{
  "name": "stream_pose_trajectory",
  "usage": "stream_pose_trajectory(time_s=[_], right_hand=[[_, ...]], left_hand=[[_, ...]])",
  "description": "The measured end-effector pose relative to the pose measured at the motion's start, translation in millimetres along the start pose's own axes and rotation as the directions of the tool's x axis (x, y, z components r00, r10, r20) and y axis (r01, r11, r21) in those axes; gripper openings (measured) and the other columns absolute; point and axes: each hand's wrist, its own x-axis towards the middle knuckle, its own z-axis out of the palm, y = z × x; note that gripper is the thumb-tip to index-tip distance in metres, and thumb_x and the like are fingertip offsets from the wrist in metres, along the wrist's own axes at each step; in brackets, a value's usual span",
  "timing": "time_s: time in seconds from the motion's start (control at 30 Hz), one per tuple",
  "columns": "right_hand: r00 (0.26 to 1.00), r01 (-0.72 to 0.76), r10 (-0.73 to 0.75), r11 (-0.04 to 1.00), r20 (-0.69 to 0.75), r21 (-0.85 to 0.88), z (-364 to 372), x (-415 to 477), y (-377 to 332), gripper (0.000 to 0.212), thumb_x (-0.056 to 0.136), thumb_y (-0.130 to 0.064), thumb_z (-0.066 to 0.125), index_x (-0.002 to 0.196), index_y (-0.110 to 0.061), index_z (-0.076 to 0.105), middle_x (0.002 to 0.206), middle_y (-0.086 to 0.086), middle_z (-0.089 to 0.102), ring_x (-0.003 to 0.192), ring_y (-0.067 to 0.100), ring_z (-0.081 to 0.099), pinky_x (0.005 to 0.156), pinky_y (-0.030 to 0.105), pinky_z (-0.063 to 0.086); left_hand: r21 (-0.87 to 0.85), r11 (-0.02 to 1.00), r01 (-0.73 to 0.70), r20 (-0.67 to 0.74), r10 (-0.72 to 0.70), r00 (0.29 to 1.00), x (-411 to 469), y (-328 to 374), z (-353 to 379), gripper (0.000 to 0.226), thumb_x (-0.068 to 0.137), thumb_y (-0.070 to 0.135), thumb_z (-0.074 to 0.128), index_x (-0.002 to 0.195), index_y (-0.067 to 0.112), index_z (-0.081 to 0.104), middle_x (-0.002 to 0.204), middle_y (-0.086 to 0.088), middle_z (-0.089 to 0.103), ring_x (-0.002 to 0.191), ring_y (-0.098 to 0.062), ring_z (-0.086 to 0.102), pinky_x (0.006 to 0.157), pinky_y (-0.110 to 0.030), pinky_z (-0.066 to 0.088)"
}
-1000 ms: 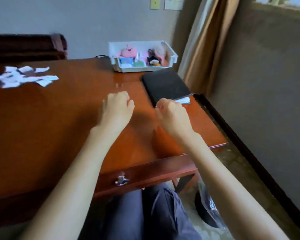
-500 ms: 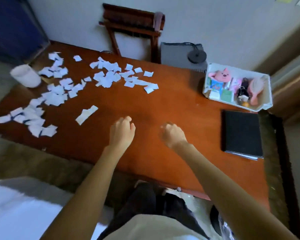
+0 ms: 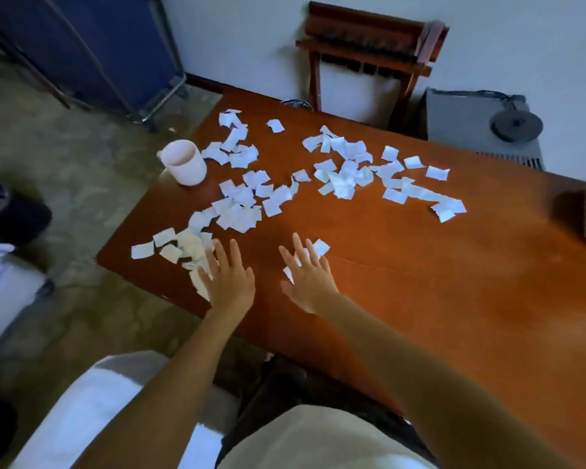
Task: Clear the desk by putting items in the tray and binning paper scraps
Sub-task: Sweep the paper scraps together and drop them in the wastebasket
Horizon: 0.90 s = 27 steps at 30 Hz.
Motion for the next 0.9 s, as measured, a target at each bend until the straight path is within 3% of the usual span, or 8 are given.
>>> stream_pose_trajectory(time_s=[0.2, 0.4, 0.6, 0.7, 0.8, 0.9], right_hand=[[1.000, 0.005, -0.004, 0.994, 0.017, -0.113, 15.4, 87.6, -62.5, 0.065, 0.097, -0.047, 0.029, 0.149, -0.028, -0.004, 0.158, 0.004, -0.019, 0.145, 0.031, -0.017, 0.117, 0.053, 0.002], [1.000, -0.006, 0.008, 0.984, 0.012, -0.177, 0.7, 158.8, -78.4, 0.060, 0.097, -0.048, 0.031, 0.148, -0.035, 0.003, 0.158, 0.002, -0.017, 0.145, 0.034, -0.014, 0.116, 0.057, 0.004], [0.998, -0.018, 0.031, 0.973, 0.055, -0.230, 3.1, 157.7, -54.3, 0.059, 0.098, -0.048, 0.029, 0.148, -0.033, 0.002, 0.159, 0.003, -0.008, 0.146, 0.035, -0.003, 0.117, 0.056, 0.013], [0.997, -0.062, 0.072, 0.965, 0.028, -0.253, 10.6, 130.1, -34.2, 0.058, 0.099, -0.043, 0.030, 0.149, -0.030, 0.002, 0.159, 0.005, -0.005, 0.146, 0.036, 0.000, 0.117, 0.054, 0.017], [0.979, -0.202, 0.188, 0.937, -0.077, -0.284, 11.3, 99.6, -9.1, 0.060, 0.093, -0.041, 0.051, 0.146, -0.027, 0.027, 0.156, 0.008, 0.023, 0.140, 0.035, 0.029, 0.106, 0.050, 0.037], [0.933, -0.360, 0.345, 0.894, -0.105, -0.267, 12.6, 68.4, 17.8, 0.065, 0.084, -0.036, 0.065, 0.141, -0.023, 0.039, 0.149, 0.011, 0.038, 0.132, 0.036, 0.043, 0.099, 0.052, 0.044]], left_hand=[[-0.002, 0.998, 0.068, 0.032, -0.068, 0.997, 80.2, -73.4, 9.3, 0.065, 0.097, 0.042, 0.038, 0.151, 0.023, 0.006, 0.159, -0.011, -0.004, 0.146, -0.034, -0.002, 0.116, -0.053, 0.008], [-0.079, 0.987, 0.140, 0.089, -0.133, 0.987, 132.1, -106.0, 19.1, 0.068, 0.093, 0.052, 0.036, 0.150, 0.029, 0.006, 0.158, -0.013, -0.006, 0.143, -0.043, -0.004, 0.112, -0.062, 0.009], [-0.067, 0.996, -0.051, 0.075, 0.057, 0.996, 131.6, -89.0, 33.3, 0.065, 0.087, 0.051, 0.021, 0.144, 0.021, 0.034, 0.152, -0.026, 0.023, 0.136, -0.052, 0.022, 0.104, -0.068, 0.021], [-0.098, 0.985, -0.144, 0.080, 0.152, 0.985, 122.8, -61.1, 37.2, 0.059, 0.093, 0.046, 0.030, 0.147, 0.022, 0.026, 0.155, -0.024, 0.012, 0.142, -0.048, 0.010, 0.111, -0.063, 0.012], [-0.148, 0.951, -0.272, 0.104, 0.288, 0.952, 110.4, -28.9, 43.5, 0.061, 0.094, 0.043, 0.033, 0.150, 0.023, 0.016, 0.157, -0.021, -0.002, 0.144, -0.041, -0.005, 0.115, -0.056, -0.002], [-0.156, 0.897, -0.414, 0.131, 0.434, 0.891, 96.9, 5.3, 44.8, 0.063, 0.096, 0.041, 0.038, 0.150, 0.022, 0.013, 0.157, -0.019, -0.006, 0.145, -0.038, -0.007, 0.117, -0.051, -0.003]])
